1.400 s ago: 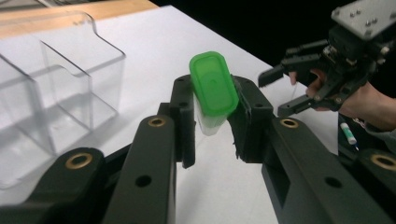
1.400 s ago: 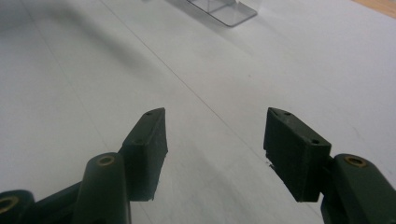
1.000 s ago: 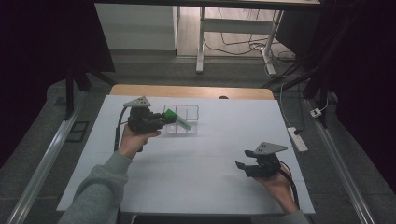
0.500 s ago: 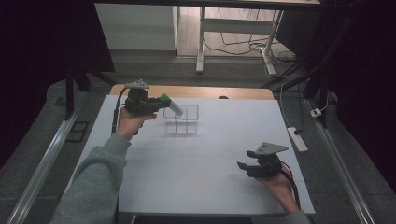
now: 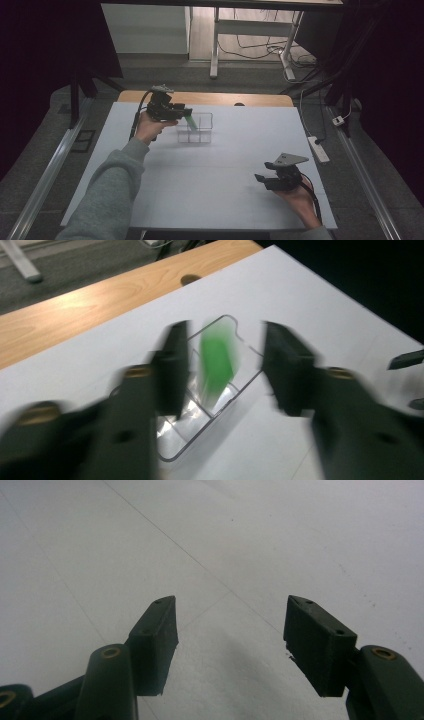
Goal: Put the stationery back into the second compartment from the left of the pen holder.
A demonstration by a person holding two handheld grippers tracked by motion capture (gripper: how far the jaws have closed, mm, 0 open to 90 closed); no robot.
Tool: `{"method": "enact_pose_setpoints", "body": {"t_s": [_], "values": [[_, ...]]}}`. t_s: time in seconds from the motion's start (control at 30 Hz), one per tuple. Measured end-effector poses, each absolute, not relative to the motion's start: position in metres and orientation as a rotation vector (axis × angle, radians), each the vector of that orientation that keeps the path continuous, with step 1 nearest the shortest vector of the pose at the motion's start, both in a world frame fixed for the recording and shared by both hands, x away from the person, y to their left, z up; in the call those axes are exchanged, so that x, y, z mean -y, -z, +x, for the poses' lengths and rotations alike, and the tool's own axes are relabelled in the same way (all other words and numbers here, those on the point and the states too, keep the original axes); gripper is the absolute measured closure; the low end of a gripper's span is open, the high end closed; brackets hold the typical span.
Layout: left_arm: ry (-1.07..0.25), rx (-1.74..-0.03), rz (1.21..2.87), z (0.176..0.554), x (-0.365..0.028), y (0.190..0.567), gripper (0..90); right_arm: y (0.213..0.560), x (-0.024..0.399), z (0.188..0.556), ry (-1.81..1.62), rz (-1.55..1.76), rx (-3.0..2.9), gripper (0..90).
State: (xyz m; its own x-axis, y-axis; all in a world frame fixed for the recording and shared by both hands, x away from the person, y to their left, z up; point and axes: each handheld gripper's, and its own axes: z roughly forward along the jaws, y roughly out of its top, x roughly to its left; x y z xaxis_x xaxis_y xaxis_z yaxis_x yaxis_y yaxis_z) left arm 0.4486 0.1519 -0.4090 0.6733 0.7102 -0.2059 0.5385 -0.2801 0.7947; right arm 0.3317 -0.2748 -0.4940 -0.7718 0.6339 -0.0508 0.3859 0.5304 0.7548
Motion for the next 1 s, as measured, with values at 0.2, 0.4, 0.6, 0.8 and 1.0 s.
{"method": "enact_pose_setpoints", "body": {"t_s": [0.2, 0.4, 0.6, 0.8, 1.0], "values": [[-0.277, -0.921, 1.955, 0.431, -0.161, 0.408, 41.3, 0.495, 0.279, 0.331, -1.089, 0.860, -2.446, 38.6], [-0.271, -0.890, 1.963, 0.403, -0.175, 0.421, 40.9, 0.495, 0.283, 0.331, -1.084, 0.877, -2.441, 37.8], [-0.280, -0.877, 1.951, 0.371, -0.189, 0.438, 41.0, 0.496, 0.287, 0.331, -1.082, 0.896, -2.437, 36.9], [-0.318, -0.892, 1.972, 0.345, -0.202, 0.454, 41.2, 0.498, 0.293, 0.333, -1.082, 0.918, -2.430, 36.5], [-0.315, -0.910, 1.986, 0.322, -0.213, 0.472, 41.3, 0.497, 0.295, 0.332, -1.079, 0.920, -2.425, 36.4]]}}
